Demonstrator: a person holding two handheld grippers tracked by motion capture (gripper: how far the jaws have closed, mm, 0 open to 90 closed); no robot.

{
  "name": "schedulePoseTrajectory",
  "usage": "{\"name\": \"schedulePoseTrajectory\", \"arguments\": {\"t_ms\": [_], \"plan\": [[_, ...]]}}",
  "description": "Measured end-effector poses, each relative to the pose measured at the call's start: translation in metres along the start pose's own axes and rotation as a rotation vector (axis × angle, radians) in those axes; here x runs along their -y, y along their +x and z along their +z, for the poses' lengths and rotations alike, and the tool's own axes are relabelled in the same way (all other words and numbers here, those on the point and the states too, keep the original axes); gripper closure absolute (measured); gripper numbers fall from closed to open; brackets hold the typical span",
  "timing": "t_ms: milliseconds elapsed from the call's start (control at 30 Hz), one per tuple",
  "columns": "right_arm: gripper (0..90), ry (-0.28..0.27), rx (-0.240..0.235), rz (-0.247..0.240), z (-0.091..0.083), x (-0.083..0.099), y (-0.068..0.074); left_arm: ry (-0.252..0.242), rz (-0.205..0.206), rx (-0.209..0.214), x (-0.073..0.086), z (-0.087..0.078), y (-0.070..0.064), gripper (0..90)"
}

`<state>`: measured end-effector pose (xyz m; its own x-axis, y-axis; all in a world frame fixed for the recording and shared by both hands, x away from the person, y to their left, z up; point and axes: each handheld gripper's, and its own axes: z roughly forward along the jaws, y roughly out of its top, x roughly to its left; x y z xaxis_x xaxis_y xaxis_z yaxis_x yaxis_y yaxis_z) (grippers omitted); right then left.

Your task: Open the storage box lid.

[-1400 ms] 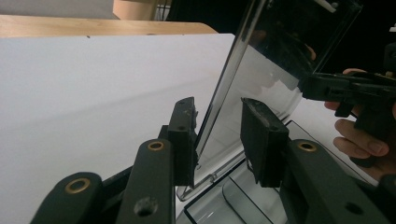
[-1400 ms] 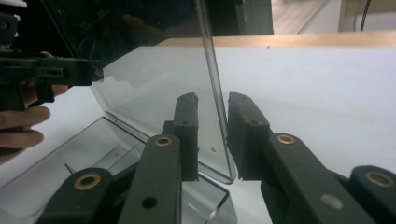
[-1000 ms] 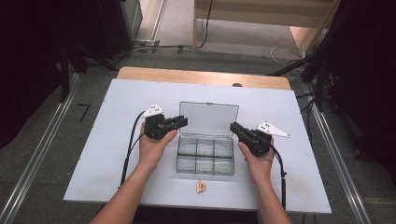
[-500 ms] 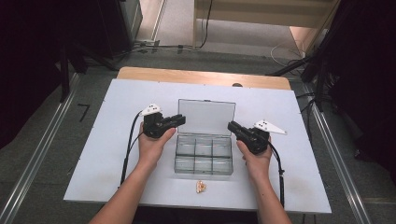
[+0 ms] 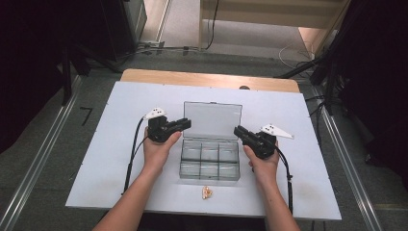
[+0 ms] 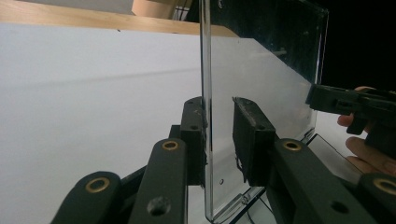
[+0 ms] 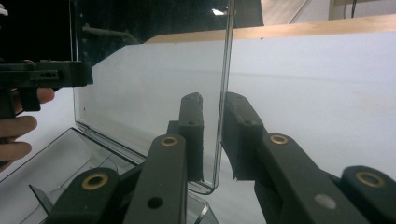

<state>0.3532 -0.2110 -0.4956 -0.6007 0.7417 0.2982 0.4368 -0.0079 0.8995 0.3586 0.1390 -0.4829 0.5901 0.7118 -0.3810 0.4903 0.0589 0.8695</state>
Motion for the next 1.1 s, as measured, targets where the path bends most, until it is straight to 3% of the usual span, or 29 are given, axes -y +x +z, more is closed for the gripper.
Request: {"name": "schedulePoseTrajectory", "arguments": {"t_ms": [333, 467, 667, 1100], "plan": [[74.7, 0.024, -0.004, 0.025, 0.002, 0.002, -0.003, 0.003, -0.018, -0.012, 0.001, 0.003, 0.002, 72.8], [75.8, 0.032, -0.032, 0.074, 0.003, 0.003, -0.008, 0.005, -0.024, -0.016, 0.002, 0.004, 0.004, 72.2], [75.8, 0.042, -0.054, 0.109, 0.004, 0.005, -0.011, 0.011, -0.027, -0.017, 0.003, 0.006, 0.006, 71.2], [72.8, 0.066, -0.069, 0.142, 0.007, 0.007, -0.015, 0.029, -0.047, -0.027, 0.006, 0.011, 0.01, 68.2]]}}
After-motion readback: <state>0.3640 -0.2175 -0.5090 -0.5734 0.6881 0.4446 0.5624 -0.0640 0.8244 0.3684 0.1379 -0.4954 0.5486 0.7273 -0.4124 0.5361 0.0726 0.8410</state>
